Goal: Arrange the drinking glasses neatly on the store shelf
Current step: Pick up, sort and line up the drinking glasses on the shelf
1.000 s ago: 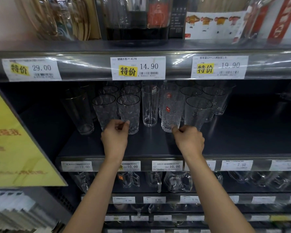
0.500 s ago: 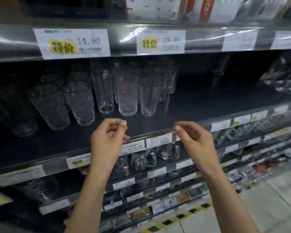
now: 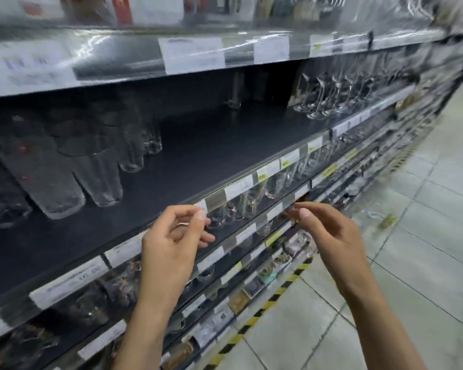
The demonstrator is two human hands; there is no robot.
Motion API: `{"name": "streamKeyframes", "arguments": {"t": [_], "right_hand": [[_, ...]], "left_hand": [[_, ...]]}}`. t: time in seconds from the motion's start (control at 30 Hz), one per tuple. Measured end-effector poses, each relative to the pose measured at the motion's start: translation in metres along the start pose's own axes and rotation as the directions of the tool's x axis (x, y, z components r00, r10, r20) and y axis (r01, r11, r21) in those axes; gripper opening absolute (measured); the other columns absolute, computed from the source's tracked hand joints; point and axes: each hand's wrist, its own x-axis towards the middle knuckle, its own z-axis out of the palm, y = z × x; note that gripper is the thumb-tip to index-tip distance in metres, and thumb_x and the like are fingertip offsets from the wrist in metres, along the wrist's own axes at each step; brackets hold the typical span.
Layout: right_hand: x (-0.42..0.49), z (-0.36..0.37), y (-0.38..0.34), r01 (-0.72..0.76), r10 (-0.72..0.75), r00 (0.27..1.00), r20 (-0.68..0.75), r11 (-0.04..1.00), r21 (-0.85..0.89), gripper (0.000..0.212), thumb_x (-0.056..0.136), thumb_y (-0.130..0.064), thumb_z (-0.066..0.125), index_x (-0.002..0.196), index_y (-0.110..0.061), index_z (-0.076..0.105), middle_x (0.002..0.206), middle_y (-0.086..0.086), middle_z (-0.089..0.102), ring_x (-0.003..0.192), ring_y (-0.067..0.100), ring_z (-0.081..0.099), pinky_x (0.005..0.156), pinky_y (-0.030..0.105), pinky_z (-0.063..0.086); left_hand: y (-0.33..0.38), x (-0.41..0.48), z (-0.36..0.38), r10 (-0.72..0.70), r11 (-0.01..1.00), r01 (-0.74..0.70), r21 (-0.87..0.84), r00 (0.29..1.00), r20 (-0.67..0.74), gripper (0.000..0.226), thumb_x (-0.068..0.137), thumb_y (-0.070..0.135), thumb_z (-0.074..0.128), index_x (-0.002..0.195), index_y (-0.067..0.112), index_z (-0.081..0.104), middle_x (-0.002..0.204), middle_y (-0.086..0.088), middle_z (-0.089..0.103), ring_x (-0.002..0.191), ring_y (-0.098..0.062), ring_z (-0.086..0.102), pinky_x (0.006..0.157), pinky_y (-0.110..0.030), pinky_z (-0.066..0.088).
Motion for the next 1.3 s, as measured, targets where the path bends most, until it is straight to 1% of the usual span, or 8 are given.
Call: {"name": "streamKeyframes", "arguments": {"t": [0.13, 0.33, 0.63, 0.73, 0.9, 1.13, 1.23, 1.3], "right_hand": [[0.028, -0.043, 0.028, -0.009, 0.009, 0.999, -0.031, 1.0, -0.005, 0.016, 0.096, -0.031, 0.06, 0.104, -0.031, 0.073, 0.101, -0.012, 0.075, 0.098, 0.004, 0.069, 0.085, 0.032, 0.056], [0.104, -0.122, 0.085, -0.03, 0.033, 0.998, -0.048, 0.998, 0.062, 0.026, 0.094, -0.047, 0.059, 0.102, -0.028, 0.075, 0.1, -0.007, 0.076, 0.1, 0.012, 0.07, 0.092, 0.049, 0.054], [0.243, -0.206, 0.118, -0.055, 0.044, 0.993, 0.113, 0.995, 0.089, 0.043, 0.084, -0.068, 0.058, 0.105, -0.033, 0.072, 0.104, -0.015, 0.074, 0.103, 0.003, 0.067, 0.095, 0.035, 0.051], [0.285, -0.207, 0.119, -0.038, 0.028, 0.981, 0.19, 0.998, 0.049, 0.045, 0.078, -0.067, 0.054, 0.106, -0.036, 0.07, 0.102, -0.023, 0.072, 0.099, -0.006, 0.064, 0.089, 0.026, 0.051], [0.364, -0.183, 0.123, -0.002, 0.01, 0.954, 0.299, 1.0, -0.028, 0.035, 0.086, -0.061, 0.06, 0.109, -0.036, 0.067, 0.106, -0.022, 0.069, 0.098, -0.009, 0.061, 0.083, 0.018, 0.046], [0.487, -0.123, 0.139, -0.113, 0.1, 0.901, 0.423, 0.994, 0.005, 0.034, 0.09, -0.04, 0.068, 0.118, -0.021, 0.065, 0.115, -0.005, 0.068, 0.109, 0.014, 0.064, 0.099, 0.036, 0.052], [0.537, -0.093, 0.148, -0.203, 0.159, 0.874, 0.46, 0.978, 0.047, 0.016, 0.09, -0.035, 0.069, 0.101, -0.023, 0.065, 0.108, 0.003, 0.069, 0.105, 0.02, 0.065, 0.094, 0.037, 0.052], [0.563, -0.073, 0.155, -0.223, 0.171, 0.867, 0.469, 0.973, 0.057, 0.022, 0.088, -0.035, 0.071, 0.103, -0.022, 0.062, 0.099, 0.0, 0.066, 0.093, 0.015, 0.062, 0.083, 0.032, 0.051]], "left_hand": [[-0.003, 0.011, 0.06, -0.009, 1.0, 0.008, 0.029, 0.999, 0.049, 0.007, 0.094, 0.022, 0.063, 0.093, 0.018, 0.068, 0.086, 0.0, 0.073, 0.07, -0.019, 0.073, 0.065, -0.029, 0.059], [-0.013, 0.037, 0.174, -0.038, 0.995, 0.035, 0.089, 0.999, 0.023, 0.007, 0.093, 0.021, 0.063, 0.091, 0.018, 0.069, 0.084, 0.0, 0.073, 0.072, -0.017, 0.073, 0.068, -0.028, 0.06], [-0.01, 0.104, 0.312, -0.064, 0.98, 0.099, 0.174, 0.978, -0.197, 0.007, 0.093, 0.029, 0.064, 0.092, 0.026, 0.07, 0.088, 0.008, 0.074, 0.087, -0.006, 0.07, 0.079, -0.022, 0.052], [-0.014, 0.135, 0.332, -0.067, 0.969, 0.12, 0.216, 0.969, -0.237, 0.008, 0.093, 0.034, 0.065, 0.097, 0.029, 0.068, 0.097, 0.013, 0.071, 0.091, 0.005, 0.065, 0.084, -0.019, 0.05], [-0.028, 0.199, 0.363, -0.143, 0.945, 0.198, 0.262, 0.966, -0.214, 0.022, 0.093, 0.039, 0.063, 0.111, 0.027, 0.06, 0.104, 0.018, 0.061, 0.09, 0.012, 0.057, 0.067, -0.004, 0.042], [-0.075, 0.32, 0.369, -0.29, 0.908, 0.36, 0.214, 0.909, -0.301, 0.047, 0.088, 0.048, 0.067, 0.124, 0.018, 0.06, 0.121, 0.001, 0.061, 0.111, -0.016, 0.058, 0.102, -0.036, 0.047], [-0.092, 0.363, 0.371, -0.241, 0.932, 0.318, 0.174, 0.902, -0.358, 0.046, 0.089, 0.041, 0.069, 0.125, 0.013, 0.059, 0.118, -0.002, 0.062, 0.102, -0.014, 0.057, 0.089, -0.027, 0.046], [-0.104, 0.384, 0.373, -0.199, 0.942, 0.286, 0.178, 0.899, -0.391, 0.047, 0.091, 0.039, 0.069, 0.128, 0.013, 0.055, 0.117, -0.001, 0.06, 0.101, -0.013, 0.057, 0.081, -0.021, 0.044]]}}
